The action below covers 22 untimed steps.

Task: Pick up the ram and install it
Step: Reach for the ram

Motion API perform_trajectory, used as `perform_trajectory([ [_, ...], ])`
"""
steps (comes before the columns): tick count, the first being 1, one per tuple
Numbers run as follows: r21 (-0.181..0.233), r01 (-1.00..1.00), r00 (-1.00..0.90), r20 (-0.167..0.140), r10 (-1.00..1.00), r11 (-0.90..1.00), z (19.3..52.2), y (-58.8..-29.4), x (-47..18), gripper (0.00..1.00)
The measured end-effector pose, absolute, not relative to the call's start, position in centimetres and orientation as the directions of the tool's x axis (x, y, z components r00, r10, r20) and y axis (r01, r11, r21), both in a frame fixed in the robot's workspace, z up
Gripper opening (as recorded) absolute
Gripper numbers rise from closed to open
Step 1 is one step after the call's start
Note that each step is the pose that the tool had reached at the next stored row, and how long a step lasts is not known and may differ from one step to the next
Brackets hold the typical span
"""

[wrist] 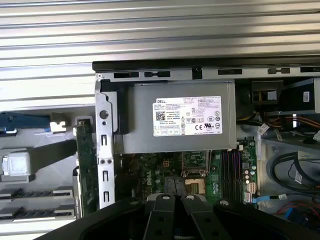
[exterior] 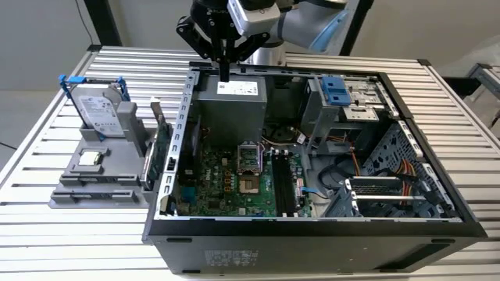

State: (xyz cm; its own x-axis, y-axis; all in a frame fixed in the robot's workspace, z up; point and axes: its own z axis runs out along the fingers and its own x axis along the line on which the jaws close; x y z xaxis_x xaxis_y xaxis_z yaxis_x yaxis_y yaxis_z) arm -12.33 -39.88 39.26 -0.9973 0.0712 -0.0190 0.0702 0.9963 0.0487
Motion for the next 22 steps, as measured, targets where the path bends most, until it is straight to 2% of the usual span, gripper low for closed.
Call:
perform_trajectory([
  [22,0.049,0.070,-0.997,-0.019,0.071,0.996,39.3,-39.9,-14.2,0.00],
])
